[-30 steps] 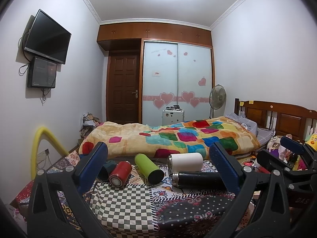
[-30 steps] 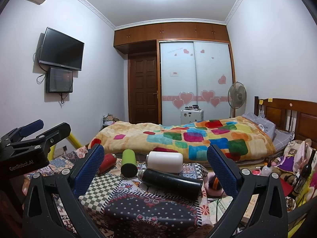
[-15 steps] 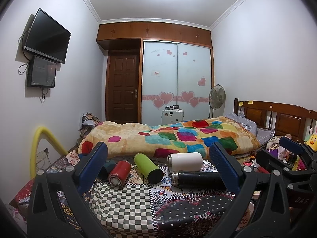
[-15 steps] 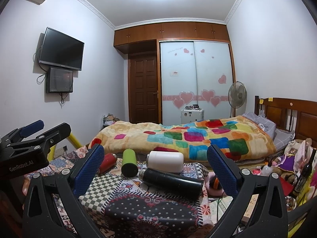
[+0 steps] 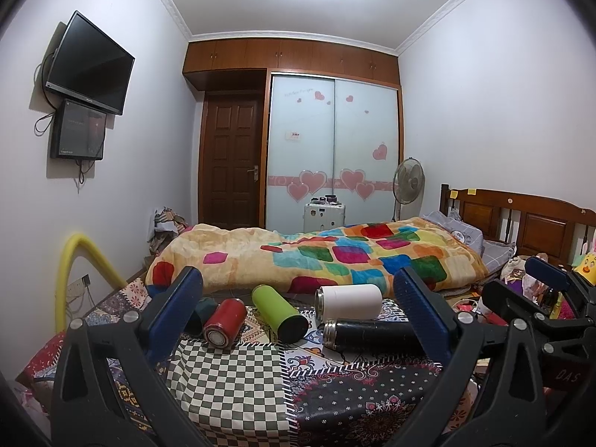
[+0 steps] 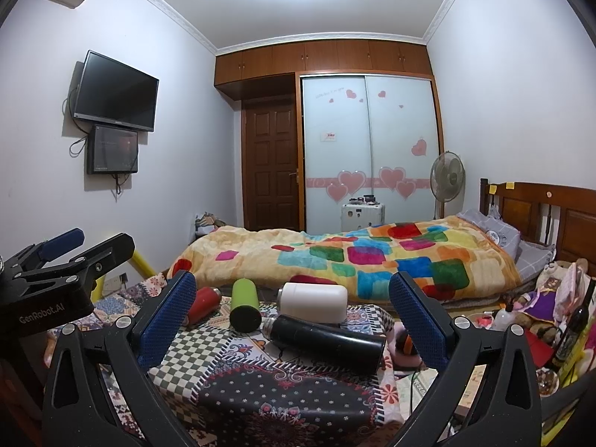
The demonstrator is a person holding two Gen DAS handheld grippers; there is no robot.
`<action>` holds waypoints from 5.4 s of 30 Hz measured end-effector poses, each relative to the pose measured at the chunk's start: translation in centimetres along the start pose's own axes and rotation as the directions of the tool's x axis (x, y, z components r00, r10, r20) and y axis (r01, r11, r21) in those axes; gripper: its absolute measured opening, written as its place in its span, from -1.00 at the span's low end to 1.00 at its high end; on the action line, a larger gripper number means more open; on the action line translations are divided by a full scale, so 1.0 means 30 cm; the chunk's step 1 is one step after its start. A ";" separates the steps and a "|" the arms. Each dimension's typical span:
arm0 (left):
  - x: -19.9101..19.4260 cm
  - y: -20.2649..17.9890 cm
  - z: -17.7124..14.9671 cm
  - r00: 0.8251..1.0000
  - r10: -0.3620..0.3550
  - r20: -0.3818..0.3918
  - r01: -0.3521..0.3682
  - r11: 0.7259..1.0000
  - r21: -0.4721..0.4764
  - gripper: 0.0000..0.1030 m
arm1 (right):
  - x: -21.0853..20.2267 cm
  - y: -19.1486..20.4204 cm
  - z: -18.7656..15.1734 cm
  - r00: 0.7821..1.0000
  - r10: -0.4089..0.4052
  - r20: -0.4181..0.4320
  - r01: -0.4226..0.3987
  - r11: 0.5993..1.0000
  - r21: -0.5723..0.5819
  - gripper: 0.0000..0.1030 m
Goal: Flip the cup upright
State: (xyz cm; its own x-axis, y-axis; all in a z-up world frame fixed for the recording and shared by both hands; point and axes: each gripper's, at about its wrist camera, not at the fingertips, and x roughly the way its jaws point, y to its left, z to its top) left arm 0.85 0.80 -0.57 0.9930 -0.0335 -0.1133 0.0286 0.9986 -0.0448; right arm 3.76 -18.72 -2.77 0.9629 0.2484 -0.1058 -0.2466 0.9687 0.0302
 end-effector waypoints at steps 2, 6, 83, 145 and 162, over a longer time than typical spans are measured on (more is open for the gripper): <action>0.002 0.001 0.000 1.000 -0.001 -0.002 0.001 1.000 -0.003 1.00 | 0.000 0.001 0.001 1.000 0.000 -0.001 0.000 1.000 0.000 1.00; 0.007 0.006 -0.001 1.000 -0.001 -0.005 0.001 1.000 -0.004 1.00 | 0.001 0.001 0.000 1.000 0.000 -0.001 0.000 1.000 0.000 1.00; 0.492 0.128 -0.356 0.938 0.042 -0.345 -0.058 0.998 -0.035 1.00 | 0.741 -0.073 -0.280 0.558 0.117 -0.822 -0.480 0.853 -0.205 0.26; 0.724 0.075 -0.382 0.815 -0.018 -0.579 -0.036 0.996 -0.083 1.00 | 0.719 -0.152 -0.288 0.697 0.201 -0.688 -0.384 0.915 -0.122 0.53; 0.778 0.062 -0.425 0.736 -0.084 -0.672 -0.031 0.987 -0.157 1.00 | 0.621 -0.116 -0.353 0.649 0.389 -0.653 -0.511 0.860 0.004 0.53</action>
State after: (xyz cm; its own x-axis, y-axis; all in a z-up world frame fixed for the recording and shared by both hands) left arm 22.62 1.33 -15.96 0.6510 -0.1363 -0.7468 -0.0206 0.9802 -0.1969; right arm 21.39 -17.44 -15.37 0.4574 0.5401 -0.7065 -0.7033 0.7059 0.0842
